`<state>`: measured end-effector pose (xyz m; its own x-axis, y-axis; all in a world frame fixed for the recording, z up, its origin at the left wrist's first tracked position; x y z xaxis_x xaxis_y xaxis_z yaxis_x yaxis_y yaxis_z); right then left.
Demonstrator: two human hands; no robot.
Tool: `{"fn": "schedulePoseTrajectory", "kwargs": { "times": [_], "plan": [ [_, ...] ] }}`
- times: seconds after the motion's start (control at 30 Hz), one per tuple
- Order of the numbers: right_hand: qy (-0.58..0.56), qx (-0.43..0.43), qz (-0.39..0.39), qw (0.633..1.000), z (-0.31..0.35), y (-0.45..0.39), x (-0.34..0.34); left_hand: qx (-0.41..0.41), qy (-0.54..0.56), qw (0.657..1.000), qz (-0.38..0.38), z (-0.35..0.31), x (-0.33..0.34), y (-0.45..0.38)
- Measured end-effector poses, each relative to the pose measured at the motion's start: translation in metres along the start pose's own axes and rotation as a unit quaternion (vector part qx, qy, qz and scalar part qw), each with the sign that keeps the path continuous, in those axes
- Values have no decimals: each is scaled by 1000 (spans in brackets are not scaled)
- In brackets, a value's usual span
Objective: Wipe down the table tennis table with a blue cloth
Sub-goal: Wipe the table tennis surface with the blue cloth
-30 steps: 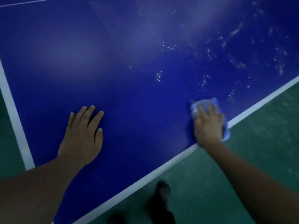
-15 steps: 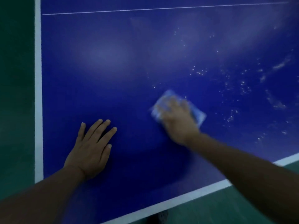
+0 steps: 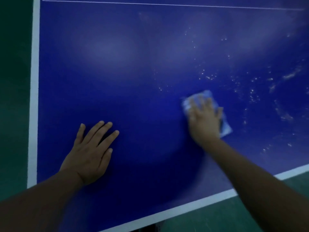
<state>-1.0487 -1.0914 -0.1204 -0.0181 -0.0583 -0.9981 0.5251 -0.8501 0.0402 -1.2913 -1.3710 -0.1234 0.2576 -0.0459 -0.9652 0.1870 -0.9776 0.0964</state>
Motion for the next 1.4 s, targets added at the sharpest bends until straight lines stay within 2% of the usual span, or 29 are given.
{"fn": "schedulePoseTrajectory", "kwargs": {
  "times": [0.03, 0.1, 0.13, 0.17, 0.2, 0.23, 0.3, 0.37, 0.43, 0.57, 0.63, 0.7, 0.8, 0.93, 1.07, 1.13, 1.17, 1.23, 1.3, 1.37, 1.4],
  "plan": [
    [-5, 109, 7, 994, -39, -10, -7, 1, 1, 1000, -1, -1, -1, 0],
    [-48, 287, 10, 957, -88, -17, -19, 2, 2, 1000, -2, -3, -3, -1],
    [-62, 336, 10, 940, -89, -16, -20, 2, 3, 1000, 0, -3, -4, -1],
    [-65, 347, 9, 935, -74, -14, -18, 2, 5, 1000, 3, -3, -4, -1],
    [-62, 320, 9, 945, -49, -10, -15, 0, 5, 1000, 6, -3, -5, -1],
    [-52, 256, 6, 965, -17, -3, -10, -1, 2, 1000, 8, -2, -5, -1],
    [-33, 71, 12, 997, 47, 20, 1, -4, -7, 1000, 11, -3, -6, 0],
    [-29, -68, 44, 996, 68, 34, 5, -21, -5, 1000, 10, -4, -7, 1],
    [-35, -60, 45, 997, 37, 17, 0, -78, 19, 997, -6, -1, -9, 2],
    [-30, 147, 36, 988, -48, -21, -12, -182, 66, 980, -45, 7, -12, 1],
    [-37, 172, 32, 984, -43, -21, -9, -183, 66, 980, -40, 7, -11, -1],
    [-30, 113, 24, 993, -10, -9, -5, -180, 60, 981, -35, 7, -10, -1],
    [-14, -69, 30, 997, 66, 18, -1, -182, 55, 981, -29, 6, -10, 0],
    [-22, -250, 41, 967, 139, 15, 8, -181, 59, 981, -29, 4, -12, -2],
    [-39, -375, 82, 923, 159, -41, 12, -179, 66, 980, -61, 4, -14, -2],
    [-10, -342, 66, 937, 139, -107, 5, -212, 87, 969, -93, 3, -15, -8],
    [7, -278, 49, 959, 119, -147, 1, -233, 96, 961, -111, 1, -15, -11],
    [-10, -81, 29, 996, 64, -217, -10, -264, 92, 951, -132, -3, -15, -17],
    [-58, 83, 29, 994, 20, -248, -19, -265, 77, 952, -130, -6, -14, -22],
    [-68, 140, 19, 988, 26, -241, -15, -272, 63, 953, -119, -6, -12, -20],
    [-60, 116, 4, 991, 45, -227, -12, -276, 60, 952, -116, -6, -12, -20]
  ]
}}
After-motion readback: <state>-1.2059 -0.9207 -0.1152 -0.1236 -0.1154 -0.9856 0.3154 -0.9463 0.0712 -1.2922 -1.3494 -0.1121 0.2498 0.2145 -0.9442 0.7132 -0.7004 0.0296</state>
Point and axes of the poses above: each hand's wrist, its own y-axis away from the middle knuckle, its own x-axis out of the palm, z = x × y, the point moved 3 cm from there along -y, towards the middle knuckle, and after that the axes turned 1 degree about -z, right-handed, at the moved point
